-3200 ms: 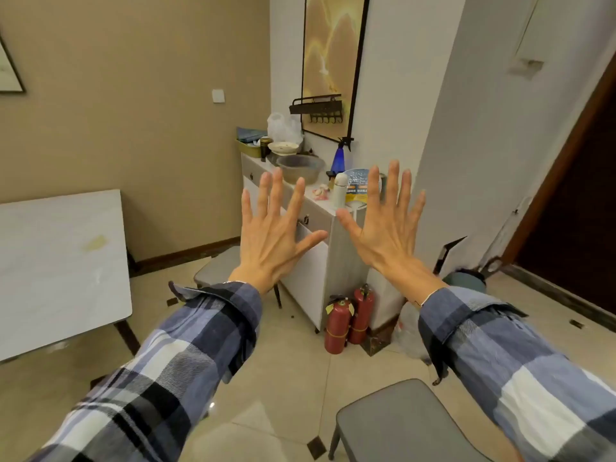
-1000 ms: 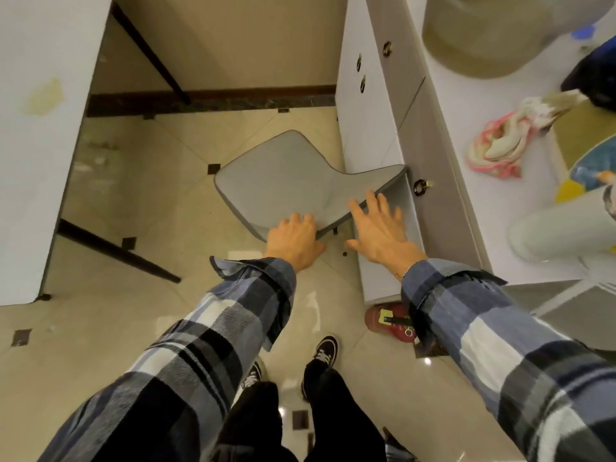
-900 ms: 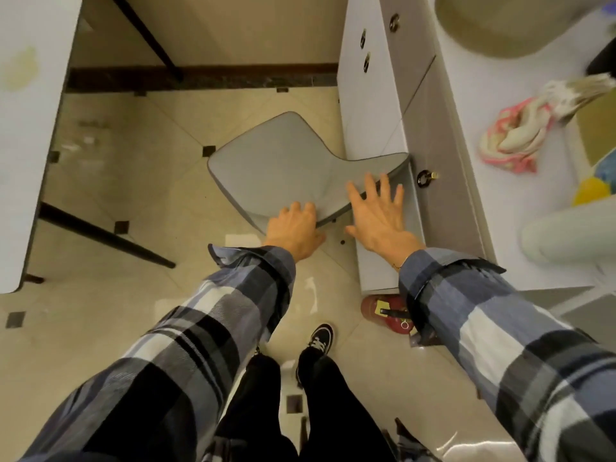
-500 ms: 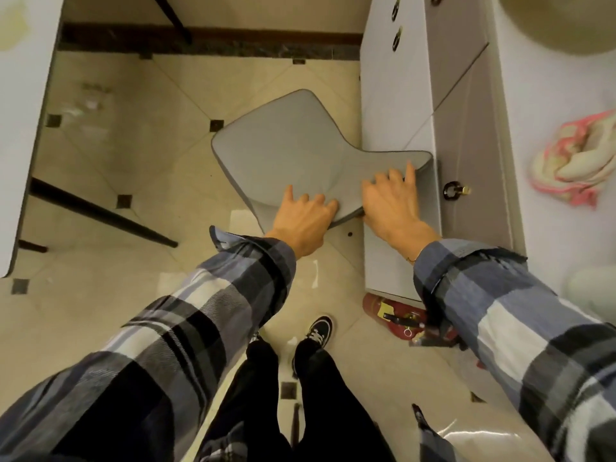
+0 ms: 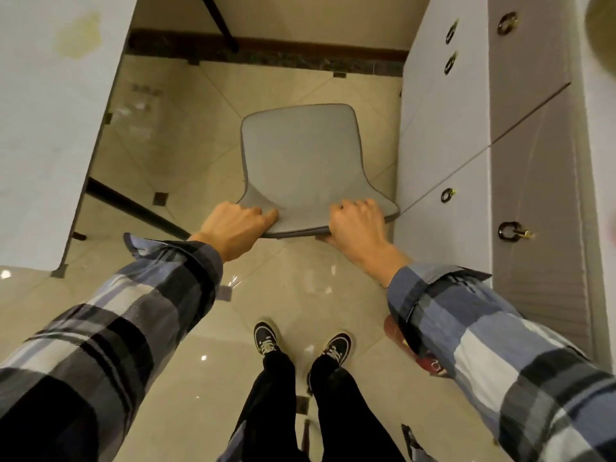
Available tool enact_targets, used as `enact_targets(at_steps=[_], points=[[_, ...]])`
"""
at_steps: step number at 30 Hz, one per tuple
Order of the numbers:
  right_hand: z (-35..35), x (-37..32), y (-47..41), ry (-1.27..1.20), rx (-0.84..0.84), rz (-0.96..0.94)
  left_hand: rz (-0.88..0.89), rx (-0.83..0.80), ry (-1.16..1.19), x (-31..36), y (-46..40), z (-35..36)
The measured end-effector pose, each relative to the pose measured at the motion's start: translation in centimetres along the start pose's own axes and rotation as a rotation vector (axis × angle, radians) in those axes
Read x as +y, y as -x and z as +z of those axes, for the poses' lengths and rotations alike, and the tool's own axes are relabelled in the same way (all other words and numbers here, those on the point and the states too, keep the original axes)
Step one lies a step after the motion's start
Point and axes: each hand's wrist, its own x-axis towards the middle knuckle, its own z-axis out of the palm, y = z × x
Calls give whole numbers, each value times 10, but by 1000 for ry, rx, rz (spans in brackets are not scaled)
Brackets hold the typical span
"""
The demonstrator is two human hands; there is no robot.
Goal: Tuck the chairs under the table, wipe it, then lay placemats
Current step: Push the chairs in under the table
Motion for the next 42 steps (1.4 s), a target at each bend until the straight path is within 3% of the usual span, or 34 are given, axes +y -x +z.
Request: enact_targets(at_steps=[5,10,19,42], points=[[2,-8,-13,20,-10,-53,-27,48,50,-29,6,14],[1,-38,-41,26,-32,-93,-160,89,292,-57,11,22],[3,-55,-90,30,83,-151,-284,226,356,-100,-11,31],[-30,-48,-267,-112,201,-299,-342,278,232,-243,-120,-20]])
